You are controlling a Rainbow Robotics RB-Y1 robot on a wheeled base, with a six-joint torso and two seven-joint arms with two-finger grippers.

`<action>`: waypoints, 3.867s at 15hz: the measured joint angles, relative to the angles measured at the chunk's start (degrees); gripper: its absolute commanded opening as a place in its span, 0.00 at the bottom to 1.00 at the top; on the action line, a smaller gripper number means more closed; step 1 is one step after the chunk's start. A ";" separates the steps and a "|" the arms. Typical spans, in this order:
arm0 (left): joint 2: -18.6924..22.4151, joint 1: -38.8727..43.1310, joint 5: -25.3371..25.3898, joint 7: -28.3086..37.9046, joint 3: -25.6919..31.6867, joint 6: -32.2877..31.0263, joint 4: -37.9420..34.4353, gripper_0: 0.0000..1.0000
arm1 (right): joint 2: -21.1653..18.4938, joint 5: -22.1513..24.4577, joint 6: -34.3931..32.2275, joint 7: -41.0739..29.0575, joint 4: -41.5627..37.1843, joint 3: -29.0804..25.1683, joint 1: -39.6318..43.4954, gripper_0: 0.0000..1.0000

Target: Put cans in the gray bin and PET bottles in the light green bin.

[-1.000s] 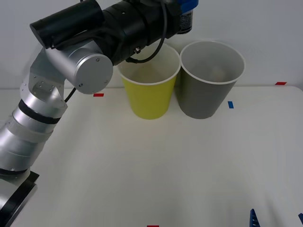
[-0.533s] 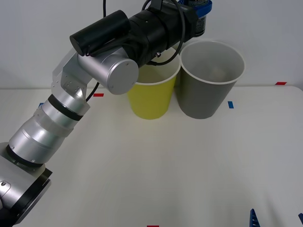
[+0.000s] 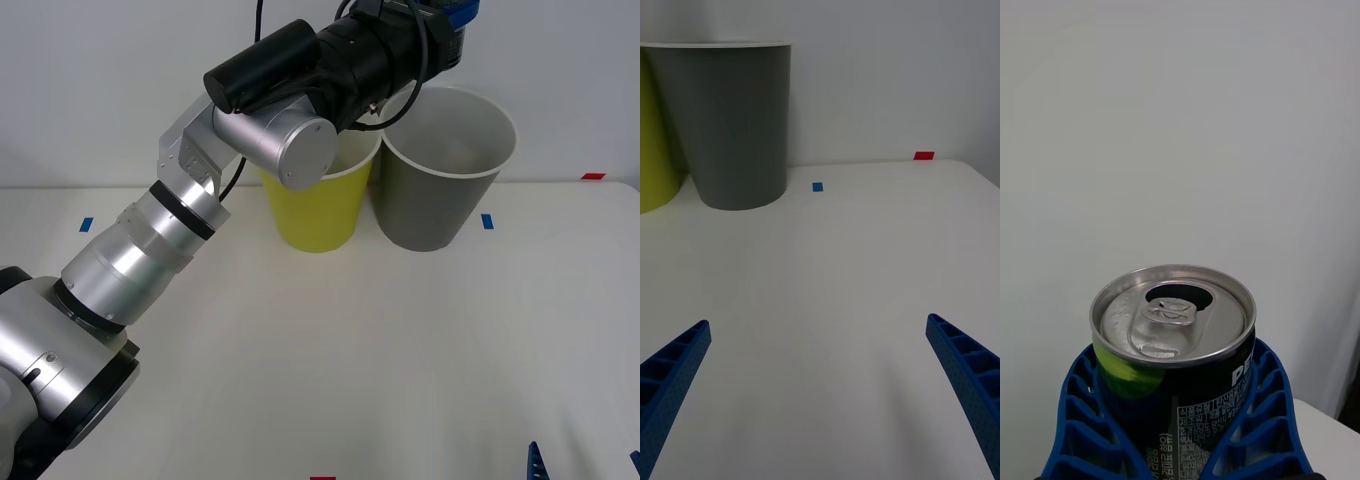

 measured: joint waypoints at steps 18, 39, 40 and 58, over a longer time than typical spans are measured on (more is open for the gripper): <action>-6.04 -2.18 -1.00 -0.75 -3.07 -6.88 8.24 0.00 | 0.00 0.00 0.00 -0.01 0.00 0.00 0.00 1.00; -0.58 1.04 -0.68 -0.97 -5.82 -12.41 7.43 1.00 | 0.00 0.00 0.00 0.00 0.00 0.00 0.00 1.00; 1.48 3.35 -0.60 -0.89 -5.87 -12.50 4.03 1.00 | 0.00 0.00 0.00 0.00 0.00 0.00 0.00 1.00; 30.79 43.67 -0.47 0.00 8.96 -12.25 -35.97 1.00 | 0.00 0.00 0.00 0.00 0.00 0.00 0.00 1.00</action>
